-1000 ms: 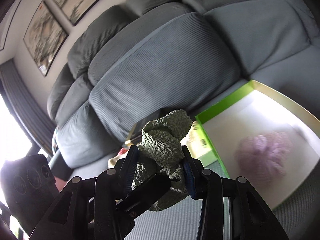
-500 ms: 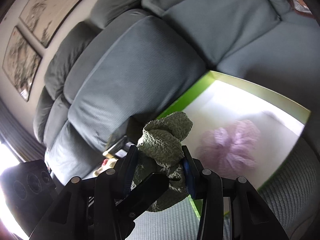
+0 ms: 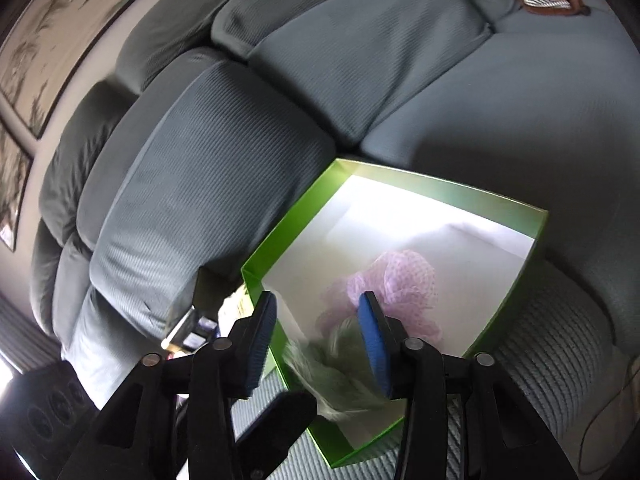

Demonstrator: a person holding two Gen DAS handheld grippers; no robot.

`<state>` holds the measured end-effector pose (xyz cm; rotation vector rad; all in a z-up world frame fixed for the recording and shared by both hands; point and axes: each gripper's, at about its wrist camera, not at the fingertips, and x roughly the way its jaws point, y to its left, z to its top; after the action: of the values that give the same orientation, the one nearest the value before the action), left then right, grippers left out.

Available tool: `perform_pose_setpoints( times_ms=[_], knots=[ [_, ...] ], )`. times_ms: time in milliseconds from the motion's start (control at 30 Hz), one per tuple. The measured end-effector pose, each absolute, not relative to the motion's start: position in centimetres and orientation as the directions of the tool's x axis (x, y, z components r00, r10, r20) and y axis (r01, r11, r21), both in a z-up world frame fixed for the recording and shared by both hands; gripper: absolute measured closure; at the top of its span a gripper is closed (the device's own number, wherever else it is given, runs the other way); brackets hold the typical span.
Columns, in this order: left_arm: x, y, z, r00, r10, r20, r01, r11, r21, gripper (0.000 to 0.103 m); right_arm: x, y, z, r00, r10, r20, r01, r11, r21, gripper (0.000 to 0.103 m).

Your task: Organize soft objects

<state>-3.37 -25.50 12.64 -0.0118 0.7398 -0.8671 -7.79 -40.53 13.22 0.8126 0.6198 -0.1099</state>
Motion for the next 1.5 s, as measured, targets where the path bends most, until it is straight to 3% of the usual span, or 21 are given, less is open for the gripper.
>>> perform_pose_setpoints(
  times_ms=[67,133,233,467,733,1000,1300,1500],
  knots=[
    [-3.4,-25.0,12.5,0.432,-0.679,-0.593,0.678,0.679,-0.284,0.030,-8.1,-40.9,13.2,0.832,0.137,-0.537,0.320,0.673,0.667,0.034],
    [-3.4,-24.3,12.6,0.454,-0.660,-0.598,0.657,0.702,-0.276,0.028,-8.3,-41.0,13.4,0.836,0.110,-0.538,0.337,0.672,0.660,0.034],
    [-3.2,-22.4,12.8,0.491,-0.628,-0.603,0.608,0.743,-0.278,0.020,-8.7,-41.0,14.0,0.841,0.059,-0.538,0.364,0.673,0.643,0.022],
    [-2.9,-16.3,13.2,0.622,-0.443,-0.645,0.424,0.884,-0.197,0.020,-7.9,-39.0,15.2,0.845,0.072,-0.530,0.339,0.694,0.635,0.006],
    [-3.1,-9.1,14.7,0.763,-0.198,-0.616,0.190,0.979,-0.080,0.018,-5.9,-33.1,17.5,0.839,0.104,-0.534,0.232,0.819,0.524,0.006],
    [-2.9,-1.2,13.3,0.765,-0.078,-0.639,-0.013,0.991,-0.136,0.018,-3.7,-26.6,17.8,0.813,0.222,-0.538,0.067,0.882,0.466,0.006],
    [-2.0,2.7,12.2,0.715,-0.034,-0.698,-0.135,0.974,-0.185,0.018,-1.6,-20.8,16.2,0.733,0.307,-0.607,-0.037,0.909,0.416,0.006],
    [-1.5,5.1,11.2,0.663,-0.058,-0.746,-0.199,0.947,-0.251,0.018,-0.4,-18.4,15.3,0.677,0.383,-0.628,-0.074,0.885,0.460,0.006]
  ],
)
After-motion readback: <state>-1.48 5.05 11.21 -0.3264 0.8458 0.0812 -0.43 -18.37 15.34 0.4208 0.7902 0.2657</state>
